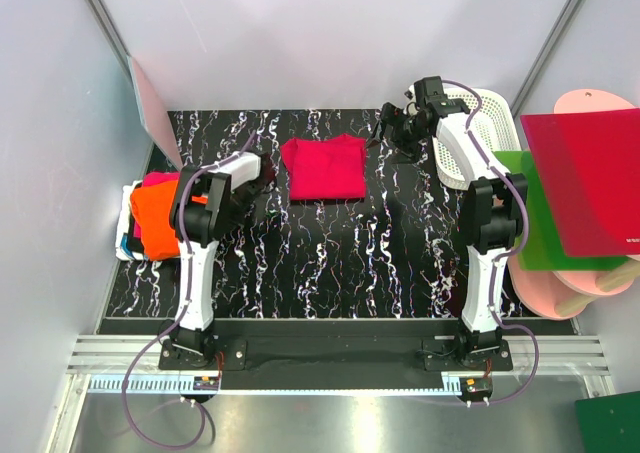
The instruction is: Fold and stack the t-shirts
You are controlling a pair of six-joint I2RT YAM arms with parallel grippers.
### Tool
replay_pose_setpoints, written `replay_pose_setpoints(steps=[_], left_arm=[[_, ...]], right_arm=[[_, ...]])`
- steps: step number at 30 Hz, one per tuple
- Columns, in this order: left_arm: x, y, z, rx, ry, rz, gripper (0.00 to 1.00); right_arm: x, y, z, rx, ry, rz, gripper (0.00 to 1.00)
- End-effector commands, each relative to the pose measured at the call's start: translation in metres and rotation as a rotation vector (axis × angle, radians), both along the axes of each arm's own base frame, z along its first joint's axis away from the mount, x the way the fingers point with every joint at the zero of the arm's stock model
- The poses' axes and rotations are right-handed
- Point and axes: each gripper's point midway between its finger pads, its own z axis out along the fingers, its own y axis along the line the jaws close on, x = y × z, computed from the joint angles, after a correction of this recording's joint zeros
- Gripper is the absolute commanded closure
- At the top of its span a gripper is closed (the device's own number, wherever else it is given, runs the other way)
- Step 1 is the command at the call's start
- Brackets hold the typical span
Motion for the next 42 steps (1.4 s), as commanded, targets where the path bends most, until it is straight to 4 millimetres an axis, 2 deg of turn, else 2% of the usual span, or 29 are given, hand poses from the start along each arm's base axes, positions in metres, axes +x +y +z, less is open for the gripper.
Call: replay_pose_setpoints(steps=[1, 6, 13, 17, 20, 21, 22, 23, 24, 25, 29, 32, 33, 34, 37, 39, 42], left_arm=[[0.006, -0.001, 0.009, -0.03, -0.056, 0.077, 1.0], [0.002, 0.028, 0.022, 0.003, -0.096, 0.146, 1.0], [-0.006, 0.084, 0.046, 0.095, -0.149, 0.254, 1.0], [-0.008, 0.109, 0.059, 0.153, -0.169, 0.293, 0.99], [-0.004, 0.123, 0.068, 0.171, -0.191, 0.315, 0.88], [-0.003, 0.125, 0.068, 0.169, -0.194, 0.319, 0.76], [-0.002, 0.128, 0.069, 0.165, -0.196, 0.323, 0.7], [0.001, 0.129, 0.072, 0.163, -0.208, 0.321, 0.64], [0.003, 0.128, 0.074, 0.156, -0.222, 0.324, 0.2], [0.005, 0.128, 0.076, 0.151, -0.237, 0.32, 0.01], [0.008, 0.125, 0.09, 0.15, -0.289, 0.298, 0.01], [0.014, 0.111, 0.097, 0.093, -0.34, 0.266, 0.01], [0.018, 0.1, 0.102, 0.063, -0.374, 0.243, 0.01], [0.017, 0.098, 0.103, 0.049, -0.378, 0.237, 0.01], [0.022, 0.062, 0.104, -0.034, -0.409, 0.152, 0.01], [0.02, 0.038, 0.1, -0.103, -0.406, 0.116, 0.01], [0.017, 0.017, 0.09, -0.144, -0.386, 0.075, 0.01]], right_arm=[[-0.001, 0.003, 0.038, 0.043, -0.086, 0.014, 0.02], [-0.004, 0.004, 0.036, 0.049, -0.079, 0.019, 0.02], [-0.005, 0.006, 0.032, 0.066, -0.064, 0.023, 0.02], [-0.007, 0.007, 0.031, 0.074, -0.056, 0.025, 0.02], [-0.009, 0.008, 0.027, 0.077, -0.048, 0.029, 0.02], [-0.009, 0.007, 0.026, 0.077, -0.043, 0.028, 0.02], [-0.009, 0.008, 0.025, 0.077, -0.042, 0.032, 0.02], [-0.011, 0.008, 0.024, 0.079, -0.037, 0.033, 0.02], [-0.011, 0.008, 0.022, 0.079, -0.032, 0.03, 0.02], [-0.012, 0.008, 0.022, 0.078, -0.031, 0.033, 0.02], [-0.015, 0.008, 0.018, 0.075, -0.022, 0.038, 0.02], [-0.016, 0.008, 0.013, 0.074, -0.008, 0.038, 0.01], [-0.016, 0.008, 0.012, 0.074, -0.007, 0.04, 0.01], [-0.016, 0.009, 0.011, 0.079, -0.003, 0.041, 0.01], [-0.015, 0.008, 0.011, 0.079, -0.003, 0.039, 0.01], [-0.013, 0.009, 0.012, 0.082, -0.008, 0.042, 0.01], [-0.012, 0.011, 0.012, 0.09, -0.008, 0.048, 0.01]])
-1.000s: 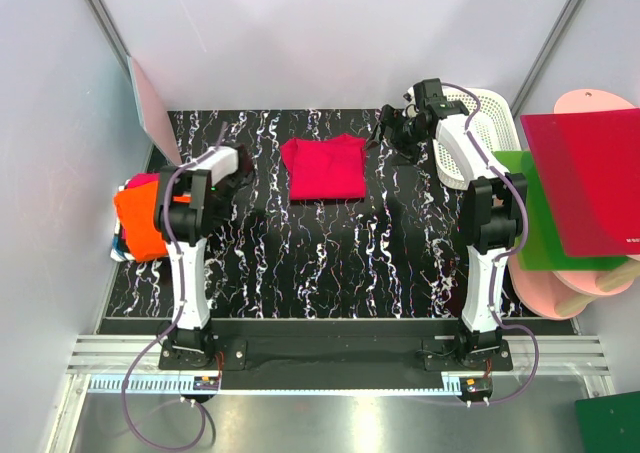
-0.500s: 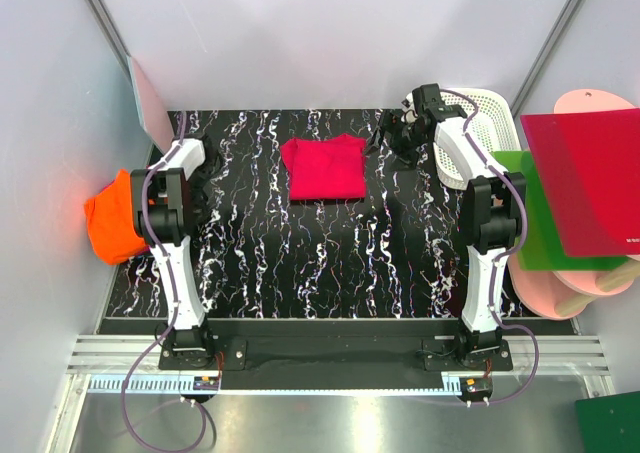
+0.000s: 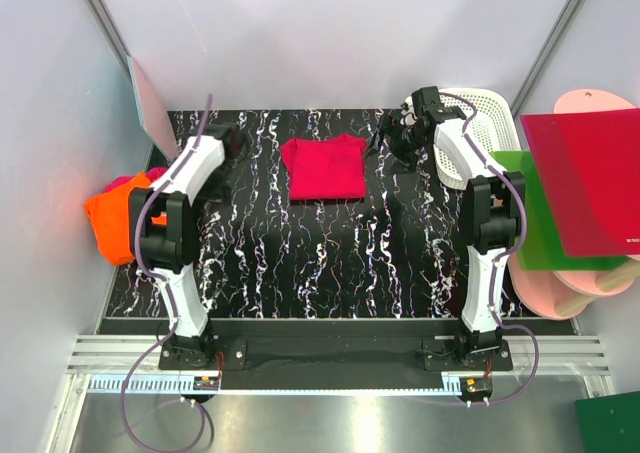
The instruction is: Fold and stack the t-shirts
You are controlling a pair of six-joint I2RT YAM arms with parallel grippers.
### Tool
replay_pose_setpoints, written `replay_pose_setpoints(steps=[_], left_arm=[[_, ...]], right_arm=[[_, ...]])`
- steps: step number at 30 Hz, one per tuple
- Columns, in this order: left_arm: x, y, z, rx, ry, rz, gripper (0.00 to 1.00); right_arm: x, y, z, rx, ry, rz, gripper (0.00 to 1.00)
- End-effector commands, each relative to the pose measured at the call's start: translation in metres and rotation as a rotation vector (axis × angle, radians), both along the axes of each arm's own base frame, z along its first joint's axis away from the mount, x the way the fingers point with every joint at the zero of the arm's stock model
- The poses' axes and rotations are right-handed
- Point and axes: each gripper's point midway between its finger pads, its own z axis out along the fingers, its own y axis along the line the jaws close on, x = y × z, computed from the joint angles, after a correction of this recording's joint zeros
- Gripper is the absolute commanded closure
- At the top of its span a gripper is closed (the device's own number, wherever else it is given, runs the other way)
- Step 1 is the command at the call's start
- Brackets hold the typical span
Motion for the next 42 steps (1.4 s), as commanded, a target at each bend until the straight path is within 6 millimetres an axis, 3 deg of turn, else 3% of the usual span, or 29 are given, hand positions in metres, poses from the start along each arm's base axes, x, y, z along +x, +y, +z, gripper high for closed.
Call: replay_pose_setpoints(steps=[1, 5, 9, 11, 12, 13, 14, 17, 21, 28, 32, 36, 42], left_arm=[[-0.006, -0.034, -0.008, -0.082, 0.012, -0.08, 0.01], [-0.006, -0.052, -0.01, -0.138, -0.018, -0.109, 0.01], [0.005, -0.082, 0.002, -0.31, -0.146, -0.149, 0.01], [0.003, -0.087, 0.004, -0.345, -0.158, -0.168, 0.22], [0.0, -0.086, 0.006, -0.347, -0.164, -0.162, 0.42], [-0.004, -0.085, 0.005, -0.344, -0.162, -0.141, 0.79], [-0.011, -0.084, 0.0, -0.341, -0.14, -0.128, 1.0], [-0.033, -0.083, -0.016, -0.347, -0.058, -0.099, 1.0], [-0.069, -0.059, -0.02, -0.252, 0.037, 0.025, 1.0], [-0.115, -0.022, -0.033, -0.272, -0.049, 0.309, 1.0], [-0.11, -0.003, -0.024, -0.309, -0.198, 0.372, 1.0], [-0.089, 0.004, -0.003, -0.323, -0.342, 0.334, 1.0], [-0.052, 0.002, 0.057, -0.403, -0.647, 0.248, 1.0]], right_arm=[[0.007, 0.005, 0.035, 0.047, -0.089, 0.015, 0.01], [0.009, 0.005, 0.04, 0.051, -0.102, 0.018, 0.01], [0.009, 0.007, 0.042, 0.063, -0.102, 0.02, 0.01], [0.01, 0.008, 0.04, 0.065, -0.097, 0.019, 0.01], [0.01, 0.008, 0.04, 0.066, -0.095, 0.017, 0.01], [0.01, 0.008, 0.04, 0.068, -0.091, 0.017, 0.0], [0.011, 0.008, 0.04, 0.071, -0.093, 0.016, 0.0], [0.012, 0.009, 0.041, 0.072, -0.092, 0.015, 0.0], [0.013, 0.009, 0.041, 0.075, -0.095, 0.017, 0.0], [0.014, 0.012, 0.039, 0.085, -0.087, 0.024, 0.0], [0.015, 0.013, 0.039, 0.096, -0.088, 0.031, 0.01], [0.015, 0.015, 0.039, 0.104, -0.083, 0.034, 0.0], [0.013, 0.014, 0.035, 0.1, -0.075, 0.036, 0.0]])
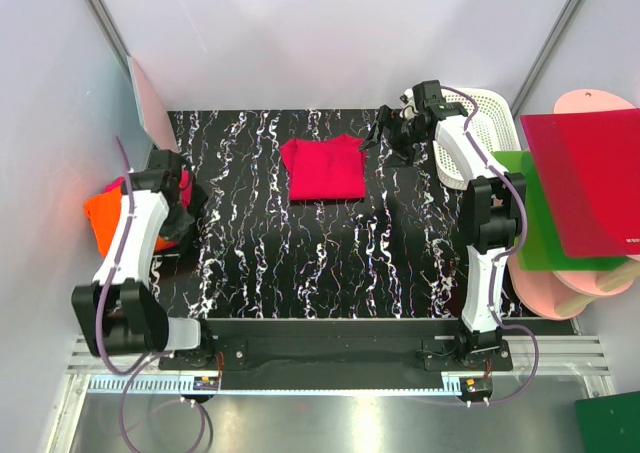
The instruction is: Fold and stack the t-shirts
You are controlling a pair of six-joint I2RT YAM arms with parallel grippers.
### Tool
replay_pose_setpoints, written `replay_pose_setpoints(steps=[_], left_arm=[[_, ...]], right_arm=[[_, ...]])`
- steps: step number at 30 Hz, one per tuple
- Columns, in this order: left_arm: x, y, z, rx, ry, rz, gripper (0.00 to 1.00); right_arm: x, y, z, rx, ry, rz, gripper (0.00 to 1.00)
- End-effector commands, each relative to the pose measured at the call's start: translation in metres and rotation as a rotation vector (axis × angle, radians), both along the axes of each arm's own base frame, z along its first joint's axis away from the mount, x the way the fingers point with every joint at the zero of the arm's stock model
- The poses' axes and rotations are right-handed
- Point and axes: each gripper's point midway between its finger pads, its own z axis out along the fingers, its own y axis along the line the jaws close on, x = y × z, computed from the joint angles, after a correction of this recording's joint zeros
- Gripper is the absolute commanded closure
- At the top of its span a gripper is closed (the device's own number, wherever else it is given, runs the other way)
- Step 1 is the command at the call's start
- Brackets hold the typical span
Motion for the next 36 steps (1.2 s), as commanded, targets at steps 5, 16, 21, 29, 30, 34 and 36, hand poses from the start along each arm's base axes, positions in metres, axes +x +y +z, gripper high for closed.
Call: replay_pose_setpoints(steps=[5, 16, 21, 29, 30, 34, 36], left_arm=[[0.051, 0.015, 0.093, 0.016, -0.493, 0.027, 1.0], [0.094, 0.078, 0.098, 0.091, -0.416, 0.161, 1.0], [0.129, 0.097, 0.067, -0.029, -0.371, 0.233, 1.0], [0.181, 0.053, -0.009, -0.29, -0.236, 0.1, 1.0], [0.187, 0.049, -0.01, -0.29, -0.232, 0.074, 1.0], [0.206, 0.01, -0.027, -0.348, -0.199, -0.008, 1.0], [0.208, 0.0, -0.032, -0.34, -0.183, -0.002, 1.0]], right_arm=[[0.005, 0.002, 0.008, 0.027, -0.027, 0.012, 0.0], [0.004, 0.005, 0.001, 0.035, -0.007, 0.022, 0.0], [0.001, 0.003, -0.001, 0.025, -0.005, 0.025, 0.0], [0.005, 0.004, -0.001, 0.029, -0.008, 0.022, 0.0], [0.006, 0.004, -0.001, 0.03, -0.008, 0.022, 0.0], [0.011, 0.004, -0.002, 0.036, -0.006, 0.022, 0.0], [0.011, 0.005, -0.001, 0.04, -0.004, 0.024, 0.0]])
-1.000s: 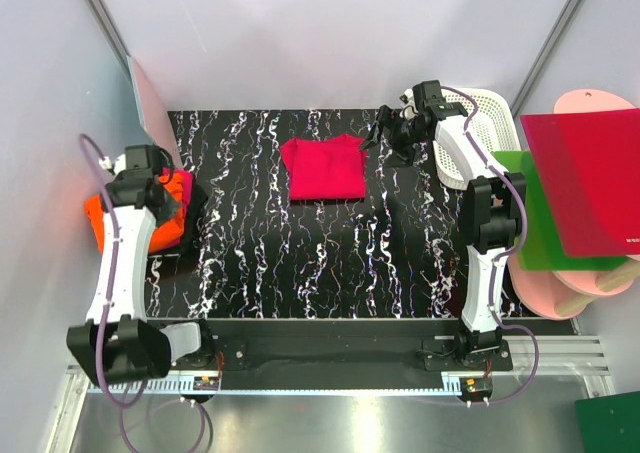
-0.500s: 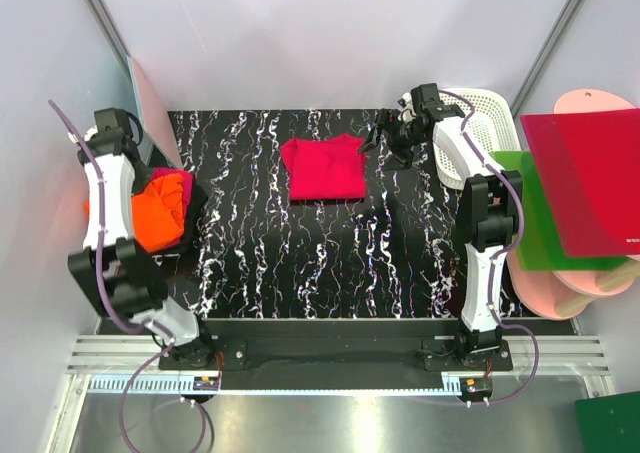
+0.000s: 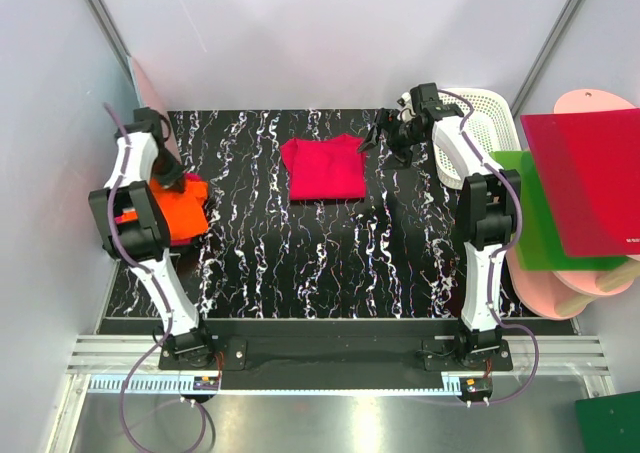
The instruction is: Fold and stack the t-shirts
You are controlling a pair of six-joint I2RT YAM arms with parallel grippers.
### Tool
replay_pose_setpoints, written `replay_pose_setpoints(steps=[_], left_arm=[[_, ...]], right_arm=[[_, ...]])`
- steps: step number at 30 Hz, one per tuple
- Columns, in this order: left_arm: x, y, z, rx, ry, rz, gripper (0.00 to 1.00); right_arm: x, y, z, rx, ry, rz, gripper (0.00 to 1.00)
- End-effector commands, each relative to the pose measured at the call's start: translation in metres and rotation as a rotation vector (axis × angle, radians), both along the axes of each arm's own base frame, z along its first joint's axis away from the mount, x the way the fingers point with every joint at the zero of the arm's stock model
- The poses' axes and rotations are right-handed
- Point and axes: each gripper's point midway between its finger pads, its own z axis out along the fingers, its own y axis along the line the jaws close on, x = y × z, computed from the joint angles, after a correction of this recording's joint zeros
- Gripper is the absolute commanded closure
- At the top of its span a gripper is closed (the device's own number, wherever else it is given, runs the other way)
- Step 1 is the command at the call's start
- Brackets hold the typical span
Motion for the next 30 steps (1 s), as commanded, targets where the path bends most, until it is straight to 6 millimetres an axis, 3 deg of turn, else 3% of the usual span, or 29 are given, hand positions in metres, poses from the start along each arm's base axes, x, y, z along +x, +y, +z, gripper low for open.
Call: replay_pose_setpoints(steps=[1, 3, 6, 10, 15, 16, 19, 22, 25, 26, 28, 29, 30], left_arm=[[0.025, -0.044, 0.008, -0.062, -0.061, -0.069, 1.0], [0.019, -0.035, 0.007, -0.015, -0.046, -0.02, 1.0], [0.014, -0.023, 0.022, 0.05, -0.062, -0.005, 1.0], [0.008, -0.013, 0.055, 0.11, -0.117, -0.01, 1.0], [0.0, -0.019, 0.105, 0.147, -0.244, -0.046, 1.0], [-0.001, -0.025, 0.127, 0.157, -0.312, -0.06, 1.0], [-0.008, -0.049, 0.153, 0.159, -0.399, -0.149, 1.0], [-0.024, -0.07, 0.145, 0.114, -0.367, -0.216, 1.0], [-0.046, -0.081, 0.113, 0.043, -0.285, -0.217, 1.0], [-0.057, -0.087, 0.092, 0.008, -0.235, -0.229, 1.0], [-0.059, -0.122, 0.082, -0.179, -0.264, -0.324, 1.0], [-0.069, -0.137, 0.064, -0.269, -0.24, -0.365, 1.0], [-0.073, -0.155, 0.066, -0.383, -0.267, -0.402, 1.0]], right_arm=[[0.008, 0.002, 0.015, 0.031, -0.036, 0.013, 0.0], [0.008, 0.002, 0.017, 0.029, -0.042, 0.015, 0.0], [0.005, 0.0, 0.016, 0.026, -0.039, 0.016, 0.0], [0.001, -0.002, 0.008, 0.023, -0.017, 0.016, 0.0], [0.001, -0.002, 0.007, 0.028, -0.013, 0.017, 0.0], [0.002, -0.002, 0.007, 0.026, -0.014, 0.015, 0.0], [0.002, -0.002, 0.006, 0.023, -0.013, 0.015, 0.0], [0.002, -0.002, 0.004, 0.024, -0.009, 0.015, 0.0], [0.003, -0.001, 0.004, 0.027, -0.007, 0.017, 0.0], [0.003, -0.001, 0.004, 0.027, -0.01, 0.017, 0.0], [0.004, -0.001, 0.006, 0.029, -0.012, 0.015, 0.01], [0.005, -0.002, 0.005, 0.03, -0.012, 0.015, 0.0], [0.004, -0.001, 0.005, 0.031, -0.01, 0.017, 0.0]])
